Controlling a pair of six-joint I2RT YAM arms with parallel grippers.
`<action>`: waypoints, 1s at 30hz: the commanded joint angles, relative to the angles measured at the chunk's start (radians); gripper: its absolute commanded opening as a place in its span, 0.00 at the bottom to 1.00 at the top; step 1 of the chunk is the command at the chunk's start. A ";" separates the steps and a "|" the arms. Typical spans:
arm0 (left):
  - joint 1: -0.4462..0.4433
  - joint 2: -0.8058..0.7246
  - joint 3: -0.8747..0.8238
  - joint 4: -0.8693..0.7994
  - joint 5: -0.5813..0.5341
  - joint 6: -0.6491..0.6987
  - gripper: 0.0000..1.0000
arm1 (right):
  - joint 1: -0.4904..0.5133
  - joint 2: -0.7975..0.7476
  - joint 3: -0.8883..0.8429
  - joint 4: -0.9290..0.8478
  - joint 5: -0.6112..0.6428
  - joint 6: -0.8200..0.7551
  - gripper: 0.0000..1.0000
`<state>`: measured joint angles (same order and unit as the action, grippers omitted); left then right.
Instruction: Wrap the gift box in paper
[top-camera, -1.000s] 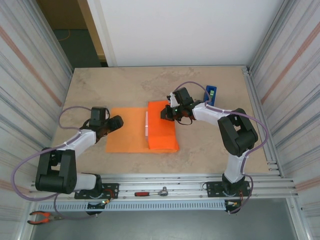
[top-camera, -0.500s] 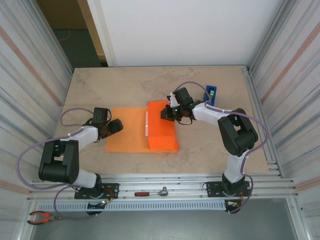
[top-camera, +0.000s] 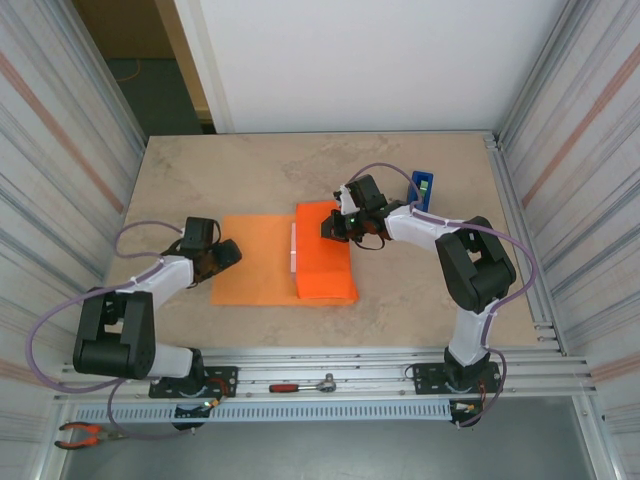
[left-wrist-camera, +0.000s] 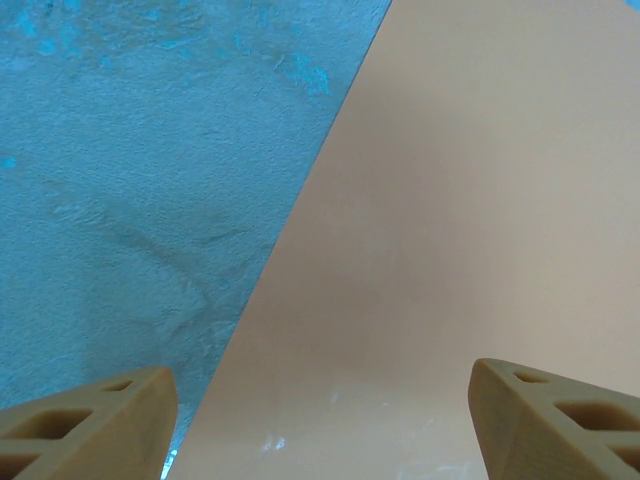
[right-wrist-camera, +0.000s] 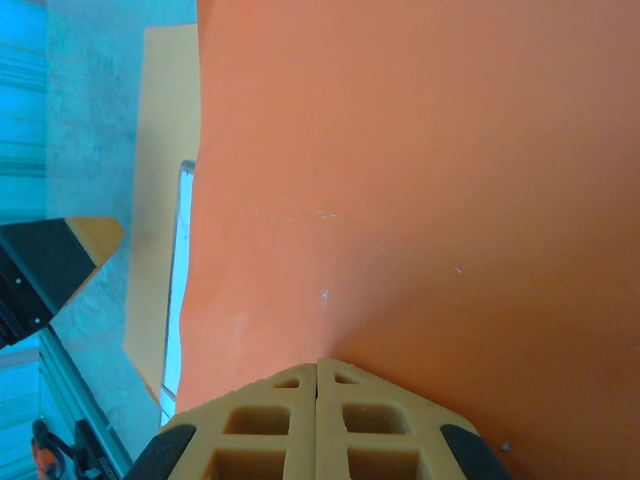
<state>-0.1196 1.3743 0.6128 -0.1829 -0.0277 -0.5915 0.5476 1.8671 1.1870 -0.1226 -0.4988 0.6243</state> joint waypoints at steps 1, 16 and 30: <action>0.001 0.012 -0.002 -0.013 0.004 -0.009 0.77 | 0.000 0.056 -0.050 -0.069 0.051 0.006 0.00; -0.154 -0.006 -0.102 0.273 0.150 -0.033 0.78 | -0.002 0.050 -0.050 -0.071 0.052 0.006 0.00; -0.140 0.178 -0.045 0.619 0.277 0.081 0.79 | 0.001 0.048 -0.058 -0.066 0.052 0.012 0.00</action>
<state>-0.2798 1.4895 0.5301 0.2577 0.1638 -0.5640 0.5476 1.8652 1.1797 -0.1101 -0.4995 0.6247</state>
